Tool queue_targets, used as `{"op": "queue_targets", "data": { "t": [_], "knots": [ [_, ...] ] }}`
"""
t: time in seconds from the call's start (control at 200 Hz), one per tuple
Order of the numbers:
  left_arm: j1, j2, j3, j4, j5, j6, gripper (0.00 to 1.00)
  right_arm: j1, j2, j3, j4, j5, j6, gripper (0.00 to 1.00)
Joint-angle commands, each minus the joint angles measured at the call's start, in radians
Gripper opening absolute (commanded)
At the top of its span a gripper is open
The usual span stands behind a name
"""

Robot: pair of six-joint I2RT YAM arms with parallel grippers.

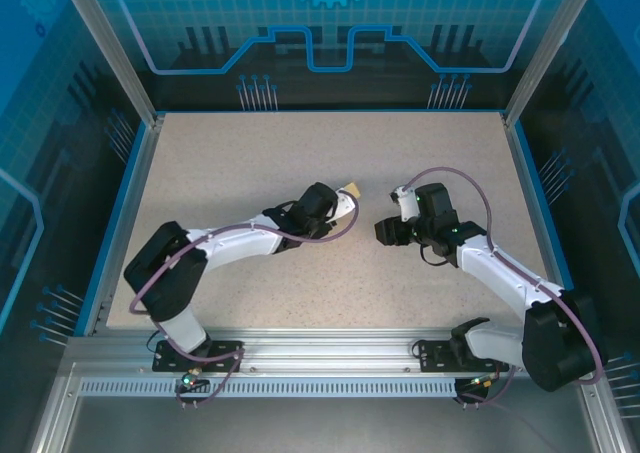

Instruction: Fold the paper box

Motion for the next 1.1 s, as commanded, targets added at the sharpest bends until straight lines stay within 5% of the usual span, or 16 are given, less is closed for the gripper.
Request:
{"op": "queue_targets", "data": {
  "t": [0.0,0.66,1.096],
  "knots": [
    [-0.003,0.060,0.053,0.021,-0.083,0.054,0.44,0.010,0.000,0.009,0.003,0.006,-0.015,0.56],
    [-0.027,0.225,0.091,0.048,-0.024,-0.006,0.63,0.008,0.039,-0.019,0.041,-0.001,-0.006,0.56],
    [-0.038,0.194,0.052,0.072,-0.002,-0.054,0.73,0.014,0.071,-0.056,0.096,-0.019,0.020,0.56]
  ]
}}
